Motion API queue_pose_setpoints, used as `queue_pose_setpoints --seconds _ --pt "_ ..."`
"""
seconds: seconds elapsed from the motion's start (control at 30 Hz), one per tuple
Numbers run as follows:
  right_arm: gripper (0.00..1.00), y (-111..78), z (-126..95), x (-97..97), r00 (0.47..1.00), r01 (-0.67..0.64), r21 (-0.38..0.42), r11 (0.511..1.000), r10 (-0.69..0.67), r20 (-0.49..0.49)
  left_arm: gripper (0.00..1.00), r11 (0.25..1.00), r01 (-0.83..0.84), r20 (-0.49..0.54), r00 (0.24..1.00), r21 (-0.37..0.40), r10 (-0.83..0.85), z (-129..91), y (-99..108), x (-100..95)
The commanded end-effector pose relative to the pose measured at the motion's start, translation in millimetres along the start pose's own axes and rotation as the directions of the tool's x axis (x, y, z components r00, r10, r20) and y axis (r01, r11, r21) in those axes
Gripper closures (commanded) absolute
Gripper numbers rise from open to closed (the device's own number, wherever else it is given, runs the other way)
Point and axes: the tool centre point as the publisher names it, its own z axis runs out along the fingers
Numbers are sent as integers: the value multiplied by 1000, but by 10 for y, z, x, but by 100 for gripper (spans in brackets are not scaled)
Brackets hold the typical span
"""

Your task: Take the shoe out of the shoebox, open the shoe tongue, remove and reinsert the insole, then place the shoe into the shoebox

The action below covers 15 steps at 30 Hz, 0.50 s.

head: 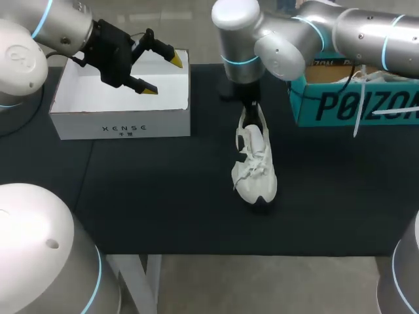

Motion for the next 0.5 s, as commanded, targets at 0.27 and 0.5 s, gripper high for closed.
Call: queue_pose_setpoints --seconds 0.27,0.5 --pt "100 -178 -1020 -234 986 -167 -77 983 168 3 0 1000 -1 -2 1000 -1 1 1 -2 0" --pt "100 -187 -1363 -288 973 -222 -115 968 227 34 0 1000 -1 -2 1000 -1 1 1 -2 0"
